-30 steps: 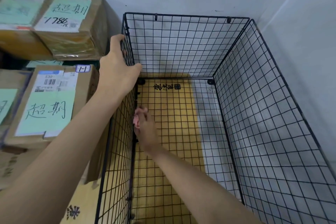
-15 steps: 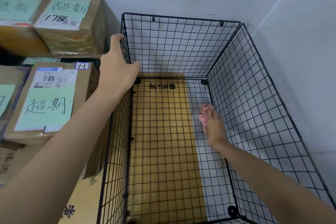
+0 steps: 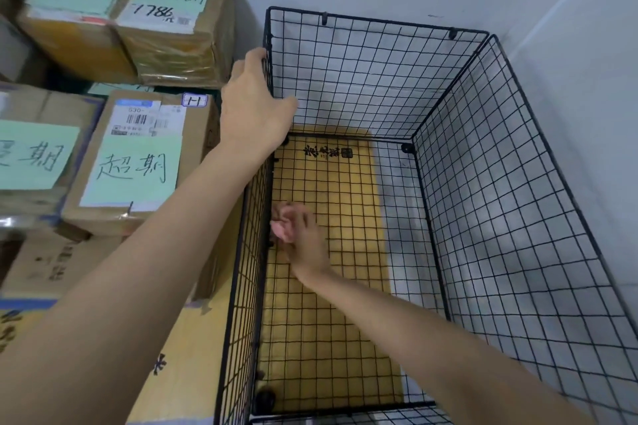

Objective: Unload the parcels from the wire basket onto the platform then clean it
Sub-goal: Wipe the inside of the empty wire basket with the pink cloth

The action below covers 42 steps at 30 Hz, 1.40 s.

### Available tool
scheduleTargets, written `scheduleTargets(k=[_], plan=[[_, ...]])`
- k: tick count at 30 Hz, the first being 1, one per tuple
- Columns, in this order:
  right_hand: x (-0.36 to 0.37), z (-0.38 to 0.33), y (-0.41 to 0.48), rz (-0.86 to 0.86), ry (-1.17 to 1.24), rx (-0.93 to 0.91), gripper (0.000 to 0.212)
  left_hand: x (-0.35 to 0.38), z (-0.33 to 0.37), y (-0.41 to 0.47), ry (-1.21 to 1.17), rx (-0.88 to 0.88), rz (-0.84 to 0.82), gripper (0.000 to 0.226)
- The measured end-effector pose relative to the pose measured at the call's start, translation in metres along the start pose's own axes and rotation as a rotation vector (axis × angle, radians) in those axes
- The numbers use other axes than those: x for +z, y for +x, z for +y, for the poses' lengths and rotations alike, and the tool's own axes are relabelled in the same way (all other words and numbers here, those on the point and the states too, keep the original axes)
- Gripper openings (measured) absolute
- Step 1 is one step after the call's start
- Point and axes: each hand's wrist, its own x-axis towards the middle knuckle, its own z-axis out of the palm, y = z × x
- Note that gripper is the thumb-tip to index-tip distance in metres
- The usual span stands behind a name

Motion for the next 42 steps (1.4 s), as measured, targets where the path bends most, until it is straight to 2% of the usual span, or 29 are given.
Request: scheduleTargets(k=[4,7,10,14,16,18,21,28,32,36,39,42], plan=[[0.007,-0.025,-0.009,-0.064,0.049,-0.025,0.052,-0.013,-0.003,-0.040,0.011,0.022,-0.030,0.072],[-0.014,-0.003,-0.012,-0.081,-0.079,-0.068,0.056,-0.019,-0.011,-0.085,0.010,0.039,-0.063,0.078],[-0.050,0.042,-0.016,-0.003,-0.267,0.056,0.065,-0.023,-0.014,-0.117,-0.034,0.023,-0.092,0.082],[-0.119,0.112,-0.038,0.137,-0.390,0.300,0.057,-0.024,-0.016,-0.122,-0.061,0.022,-0.087,0.082],[-0.141,0.133,-0.050,0.149,-0.450,0.323,0.060,-0.023,-0.015,-0.121,-0.067,0.021,-0.081,0.082],[-0.140,0.136,-0.053,0.136,-0.450,0.360,0.064,-0.022,-0.015,-0.121,-0.065,0.025,-0.074,0.082],[-0.117,0.120,-0.049,0.231,-0.318,0.440,0.056,-0.022,-0.013,-0.121,-0.055,0.017,-0.065,0.081],[-0.065,0.066,-0.047,0.147,-0.198,0.189,0.050,-0.022,-0.011,-0.121,-0.051,0.019,-0.061,0.078],[0.004,-0.001,-0.054,-0.047,-0.080,-0.054,0.044,-0.024,-0.010,-0.122,-0.041,0.018,-0.061,0.078],[0.031,-0.027,-0.061,-0.014,0.016,-0.013,0.045,-0.025,-0.011,-0.124,-0.021,0.028,-0.063,0.078],[0.000,0.001,-0.060,-0.133,-0.120,-0.128,0.051,-0.025,-0.014,-0.124,-0.016,0.040,-0.058,0.078],[-0.036,0.049,-0.062,-0.013,-0.236,0.012,0.052,-0.024,-0.014,-0.125,-0.024,0.033,-0.052,0.078]])
